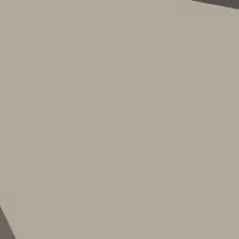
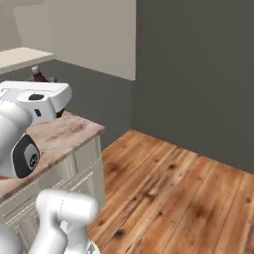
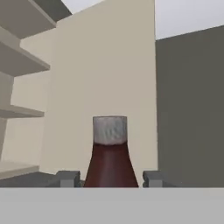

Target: Move the hot dog bun to the plate on the dining table and place the condiment next to that plate. Then navigate to the fridge and take the sausage and place it on the plate as well.

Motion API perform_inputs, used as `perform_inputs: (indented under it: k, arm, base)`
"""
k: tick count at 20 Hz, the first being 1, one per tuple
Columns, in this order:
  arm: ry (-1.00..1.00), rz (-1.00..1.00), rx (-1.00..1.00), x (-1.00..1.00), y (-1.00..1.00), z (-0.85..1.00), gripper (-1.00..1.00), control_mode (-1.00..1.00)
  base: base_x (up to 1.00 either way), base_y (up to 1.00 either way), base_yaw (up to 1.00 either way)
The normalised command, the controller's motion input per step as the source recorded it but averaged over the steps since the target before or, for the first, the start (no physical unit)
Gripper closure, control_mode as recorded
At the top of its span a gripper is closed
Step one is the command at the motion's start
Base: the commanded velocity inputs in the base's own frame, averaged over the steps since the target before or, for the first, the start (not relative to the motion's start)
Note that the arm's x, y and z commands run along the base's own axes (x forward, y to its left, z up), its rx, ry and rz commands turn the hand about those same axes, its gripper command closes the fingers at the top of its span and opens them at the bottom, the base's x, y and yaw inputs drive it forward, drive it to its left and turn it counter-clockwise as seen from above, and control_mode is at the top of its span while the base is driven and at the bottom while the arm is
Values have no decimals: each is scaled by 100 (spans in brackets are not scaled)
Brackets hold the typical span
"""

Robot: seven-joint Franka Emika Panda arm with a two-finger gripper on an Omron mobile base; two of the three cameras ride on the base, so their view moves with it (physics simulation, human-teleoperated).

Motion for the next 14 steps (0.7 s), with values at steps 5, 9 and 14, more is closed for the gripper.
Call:
perform_inputs:
  k: [5, 9, 14]
  arm:
    - [0, 0, 0, 0, 0, 0, 100, 100]
    - [0, 0, 0, 0, 0, 0, 100, 100]
    - [0, 0, 0, 0, 0, 0, 100, 100]
  base:
    - [-9, -16, -85]
    - [0, -35, -80]
    - [4, -38, -78]
